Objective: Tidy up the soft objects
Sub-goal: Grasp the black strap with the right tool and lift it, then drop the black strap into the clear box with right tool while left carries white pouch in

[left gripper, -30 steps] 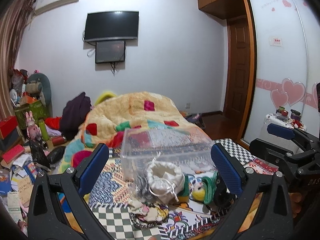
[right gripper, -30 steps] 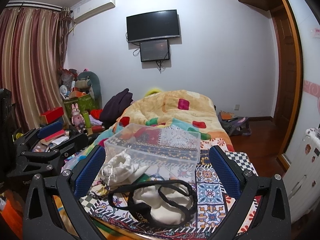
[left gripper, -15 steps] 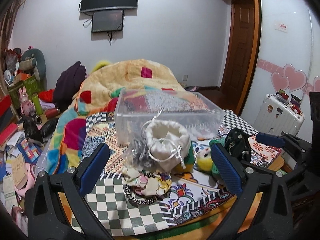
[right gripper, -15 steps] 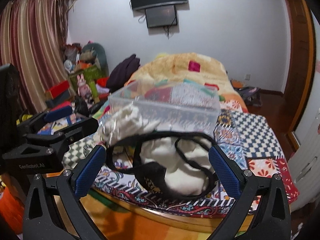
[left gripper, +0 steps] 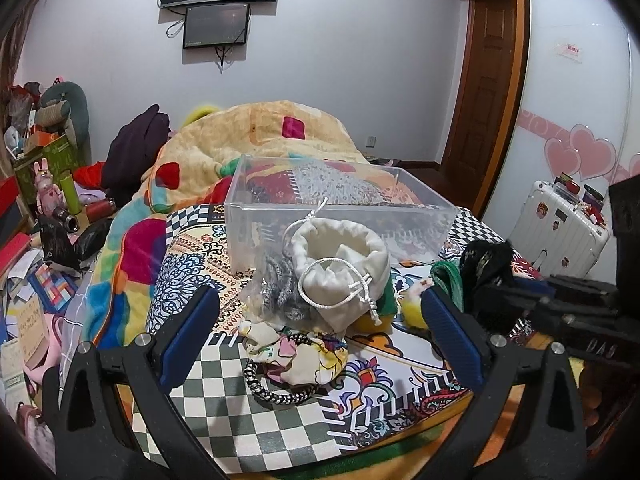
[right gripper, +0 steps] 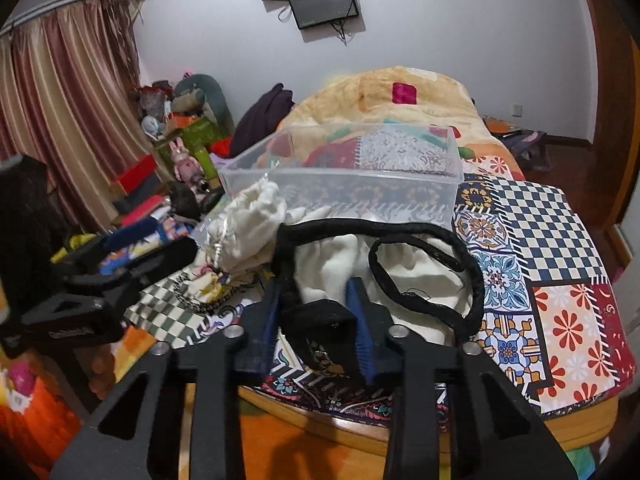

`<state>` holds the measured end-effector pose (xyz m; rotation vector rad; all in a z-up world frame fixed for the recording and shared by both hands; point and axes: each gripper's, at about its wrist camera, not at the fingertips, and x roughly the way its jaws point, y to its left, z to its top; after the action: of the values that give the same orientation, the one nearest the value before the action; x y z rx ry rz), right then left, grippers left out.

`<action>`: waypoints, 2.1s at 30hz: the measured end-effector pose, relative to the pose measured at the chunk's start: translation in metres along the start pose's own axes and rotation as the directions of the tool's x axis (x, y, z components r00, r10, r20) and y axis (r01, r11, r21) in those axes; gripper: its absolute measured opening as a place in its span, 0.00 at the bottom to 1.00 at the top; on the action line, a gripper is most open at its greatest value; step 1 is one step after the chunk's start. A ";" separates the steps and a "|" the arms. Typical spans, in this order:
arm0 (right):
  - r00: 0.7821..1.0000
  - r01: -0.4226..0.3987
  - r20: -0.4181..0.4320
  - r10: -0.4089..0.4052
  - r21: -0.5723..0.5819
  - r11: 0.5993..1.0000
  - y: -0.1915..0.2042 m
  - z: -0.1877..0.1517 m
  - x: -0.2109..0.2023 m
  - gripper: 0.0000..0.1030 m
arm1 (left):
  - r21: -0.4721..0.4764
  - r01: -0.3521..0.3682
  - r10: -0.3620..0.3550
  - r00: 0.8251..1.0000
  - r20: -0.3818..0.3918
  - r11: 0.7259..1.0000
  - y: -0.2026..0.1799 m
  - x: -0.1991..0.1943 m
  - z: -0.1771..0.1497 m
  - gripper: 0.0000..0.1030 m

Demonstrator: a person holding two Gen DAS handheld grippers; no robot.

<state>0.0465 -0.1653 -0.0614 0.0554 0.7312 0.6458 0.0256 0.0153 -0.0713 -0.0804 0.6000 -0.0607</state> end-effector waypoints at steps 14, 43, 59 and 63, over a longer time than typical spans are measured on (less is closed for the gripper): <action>0.989 0.057 0.132 -0.063 0.052 0.997 -0.022 0.023 -0.033 0.13 | 0.056 0.010 -0.011 1.000 0.014 0.998 -0.015 0.000 0.011 1.00; 0.973 0.070 0.220 -0.072 0.016 0.997 -0.028 0.069 -0.036 0.13 | -0.051 0.135 -0.138 0.989 -0.047 0.990 0.017 0.035 0.038 0.09; 0.961 0.082 0.268 -0.065 -0.054 0.995 -0.017 0.105 -0.023 0.13 | -0.020 0.085 -0.084 0.995 0.063 0.996 0.030 0.015 0.082 0.07; 0.956 0.078 0.288 -0.050 -0.087 0.993 -0.010 0.116 -0.020 0.13 | 0.018 0.077 -0.078 0.991 0.111 0.997 0.027 0.014 0.104 0.07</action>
<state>0.1144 -0.1647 0.0347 0.0337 0.4198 0.5950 0.0968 0.0466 0.0040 -0.0928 0.4842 -0.1352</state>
